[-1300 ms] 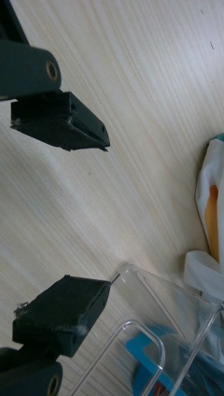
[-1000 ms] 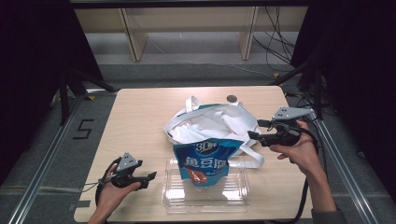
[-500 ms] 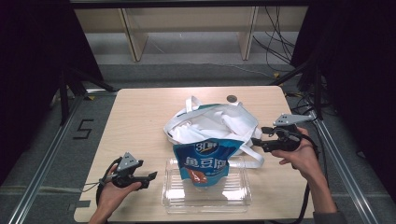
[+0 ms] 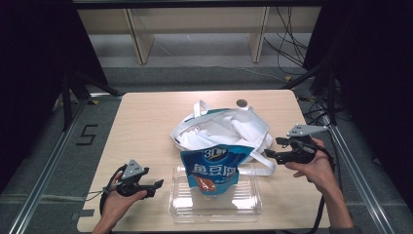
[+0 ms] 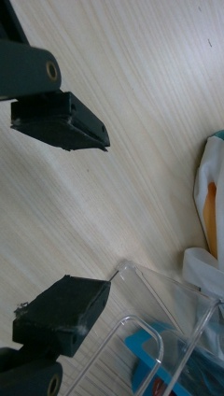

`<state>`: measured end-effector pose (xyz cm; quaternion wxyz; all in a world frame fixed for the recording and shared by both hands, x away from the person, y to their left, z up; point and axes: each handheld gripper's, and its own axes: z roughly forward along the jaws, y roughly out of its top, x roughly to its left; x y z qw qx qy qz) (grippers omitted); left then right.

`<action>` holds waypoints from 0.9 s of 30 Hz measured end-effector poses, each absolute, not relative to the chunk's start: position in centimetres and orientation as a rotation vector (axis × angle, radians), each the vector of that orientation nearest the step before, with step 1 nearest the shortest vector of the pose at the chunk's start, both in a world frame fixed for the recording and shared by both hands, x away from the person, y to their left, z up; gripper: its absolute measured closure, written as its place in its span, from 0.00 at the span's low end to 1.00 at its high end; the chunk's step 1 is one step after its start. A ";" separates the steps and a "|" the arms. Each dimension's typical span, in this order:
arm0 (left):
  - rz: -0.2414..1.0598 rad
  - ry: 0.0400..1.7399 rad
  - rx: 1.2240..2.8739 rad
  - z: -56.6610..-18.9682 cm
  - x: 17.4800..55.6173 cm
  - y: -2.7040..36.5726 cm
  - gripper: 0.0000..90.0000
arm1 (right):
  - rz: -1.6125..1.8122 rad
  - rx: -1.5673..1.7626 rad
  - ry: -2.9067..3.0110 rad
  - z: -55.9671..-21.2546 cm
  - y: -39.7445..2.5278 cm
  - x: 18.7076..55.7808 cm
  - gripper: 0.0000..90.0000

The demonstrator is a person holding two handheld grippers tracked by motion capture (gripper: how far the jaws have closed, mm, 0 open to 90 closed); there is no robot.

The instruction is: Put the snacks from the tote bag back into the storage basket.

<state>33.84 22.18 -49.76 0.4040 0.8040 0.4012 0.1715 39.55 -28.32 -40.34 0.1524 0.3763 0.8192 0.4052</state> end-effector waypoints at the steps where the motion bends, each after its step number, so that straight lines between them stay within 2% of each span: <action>1: 0.438 1.015 2.024 -49.7 33.8 22.3 0.28 | 1.157 1.076 2.345 -40.4 -28.4 39.5 0.38; 27: 0.448 1.008 2.043 -49.6 33.9 22.4 0.28 | 1.113 1.181 2.300 -43.9 -30.1 36.0 0.36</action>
